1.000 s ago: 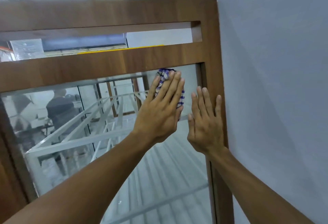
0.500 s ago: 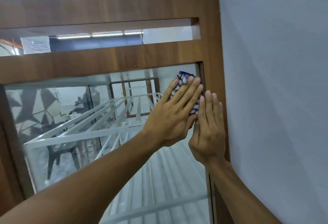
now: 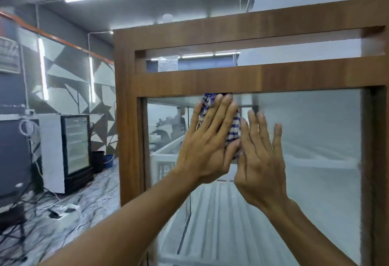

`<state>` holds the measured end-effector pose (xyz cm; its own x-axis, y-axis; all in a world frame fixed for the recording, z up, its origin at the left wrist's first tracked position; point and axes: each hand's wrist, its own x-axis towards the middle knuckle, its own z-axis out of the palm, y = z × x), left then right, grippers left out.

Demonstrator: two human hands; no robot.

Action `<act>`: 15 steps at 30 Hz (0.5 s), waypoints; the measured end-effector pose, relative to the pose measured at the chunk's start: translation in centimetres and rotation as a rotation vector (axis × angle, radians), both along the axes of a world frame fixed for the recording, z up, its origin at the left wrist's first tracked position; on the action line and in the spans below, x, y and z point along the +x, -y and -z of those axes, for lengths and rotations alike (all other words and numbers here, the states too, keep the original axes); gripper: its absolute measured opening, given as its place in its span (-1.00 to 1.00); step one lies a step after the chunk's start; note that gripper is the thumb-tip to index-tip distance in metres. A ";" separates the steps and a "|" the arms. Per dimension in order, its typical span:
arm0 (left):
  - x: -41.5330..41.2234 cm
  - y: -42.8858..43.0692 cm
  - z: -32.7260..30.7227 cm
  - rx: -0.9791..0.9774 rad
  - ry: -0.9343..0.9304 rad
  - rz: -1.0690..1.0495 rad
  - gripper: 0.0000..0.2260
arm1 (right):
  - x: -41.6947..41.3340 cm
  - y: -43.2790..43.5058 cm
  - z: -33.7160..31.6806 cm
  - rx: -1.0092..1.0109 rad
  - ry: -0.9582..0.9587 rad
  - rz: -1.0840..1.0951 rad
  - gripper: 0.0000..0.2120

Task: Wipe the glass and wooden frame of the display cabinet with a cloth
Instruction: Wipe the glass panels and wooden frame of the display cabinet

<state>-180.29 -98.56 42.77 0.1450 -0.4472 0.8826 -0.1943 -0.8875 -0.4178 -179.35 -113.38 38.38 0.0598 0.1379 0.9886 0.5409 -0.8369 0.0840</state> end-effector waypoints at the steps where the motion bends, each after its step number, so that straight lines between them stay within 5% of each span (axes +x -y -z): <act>1: -0.1 -1.6 0.2 -0.024 -0.001 -0.006 -0.37 | 0.0 -1.4 -0.4 -0.022 0.011 0.005 -0.40; 10: -0.3 -8.0 4.3 -0.349 0.035 -0.067 -0.34 | 0.9 -6.1 -0.1 -0.004 0.020 0.170 -0.39; 15: -0.3 -8.0 8.8 -0.180 -0.008 -0.016 -0.34 | 1.2 -4.3 2.1 -0.120 0.050 0.160 -0.43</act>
<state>-180.55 -90.57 34.00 0.1581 -0.2795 0.9470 -0.1820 -0.9509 -0.2502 -178.17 -109.12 36.29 0.0419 0.2475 0.9680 0.3948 -0.8941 0.2115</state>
